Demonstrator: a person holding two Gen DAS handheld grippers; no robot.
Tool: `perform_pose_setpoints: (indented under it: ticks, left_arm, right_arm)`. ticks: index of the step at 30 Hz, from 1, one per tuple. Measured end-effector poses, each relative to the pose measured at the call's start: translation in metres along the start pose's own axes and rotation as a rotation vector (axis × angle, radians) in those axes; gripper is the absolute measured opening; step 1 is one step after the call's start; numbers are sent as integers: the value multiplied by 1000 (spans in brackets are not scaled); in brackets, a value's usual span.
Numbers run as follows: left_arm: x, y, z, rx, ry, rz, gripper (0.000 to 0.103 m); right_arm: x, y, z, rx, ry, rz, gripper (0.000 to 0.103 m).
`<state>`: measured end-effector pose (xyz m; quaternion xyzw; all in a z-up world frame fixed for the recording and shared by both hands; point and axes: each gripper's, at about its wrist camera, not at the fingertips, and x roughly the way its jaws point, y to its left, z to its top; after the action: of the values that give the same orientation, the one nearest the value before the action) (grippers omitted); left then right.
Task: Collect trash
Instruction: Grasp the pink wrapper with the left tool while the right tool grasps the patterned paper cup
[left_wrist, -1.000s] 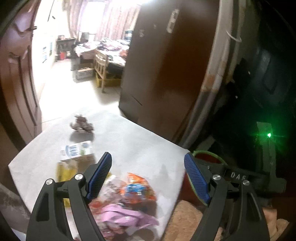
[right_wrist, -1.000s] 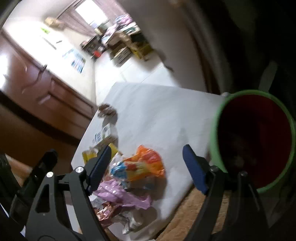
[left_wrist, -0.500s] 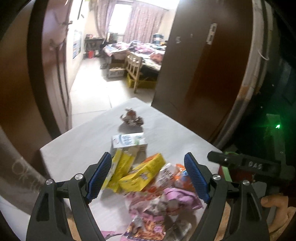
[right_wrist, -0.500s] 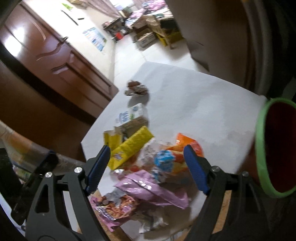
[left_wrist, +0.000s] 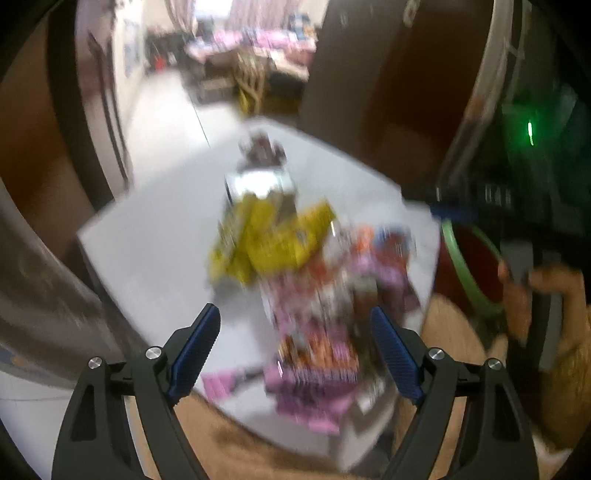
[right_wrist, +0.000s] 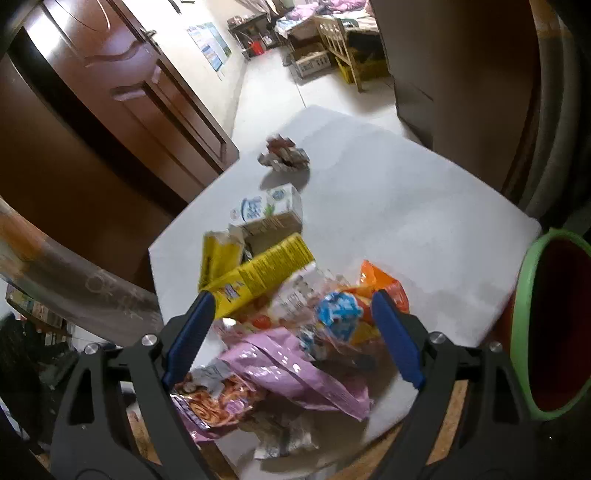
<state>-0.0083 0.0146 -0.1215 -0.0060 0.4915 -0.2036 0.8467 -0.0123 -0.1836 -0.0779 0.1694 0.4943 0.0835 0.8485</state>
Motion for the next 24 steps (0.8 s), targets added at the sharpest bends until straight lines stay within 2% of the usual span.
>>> perform_pose_setpoints:
  ticks: [3,7,9,11,12,14,15,17,24]
  left_arm:
    - [24,-2,-16,10,117,-7,80]
    - [58,4,-27,-44,213,-19,79]
    - [72,3,-29,-40,245,-8,76]
    - [82,3,-30,-33,261,1,48]
    - [83,4,-29,-43,258,-10,40]
    - [86,12,-27,-89,259,-57,34]
    - [84,15,-27,-101,250,-59,31]
    - [76,18,-25,-106,212,-41,19]
    - [40,28,-7,-120,61,24,18]
  right_arm:
    - [2,-5,-5,11,11,-2,85]
    - [0,-5,-8,1,18,-7,86]
    - [1,-4,-10,-8,30,-13,86]
    - [2,-4,-12,-18,40,-21,86]
    - [2,-4,-13,-29,45,-28,86]
    - [3,-3,-16,-49,54,-44,86]
    - [4,-3,-17,-60,60,-52,86]
    - [6,-1,-21,-84,75,-64,86]
    - [19,18,-54,-267,144,-102,86]
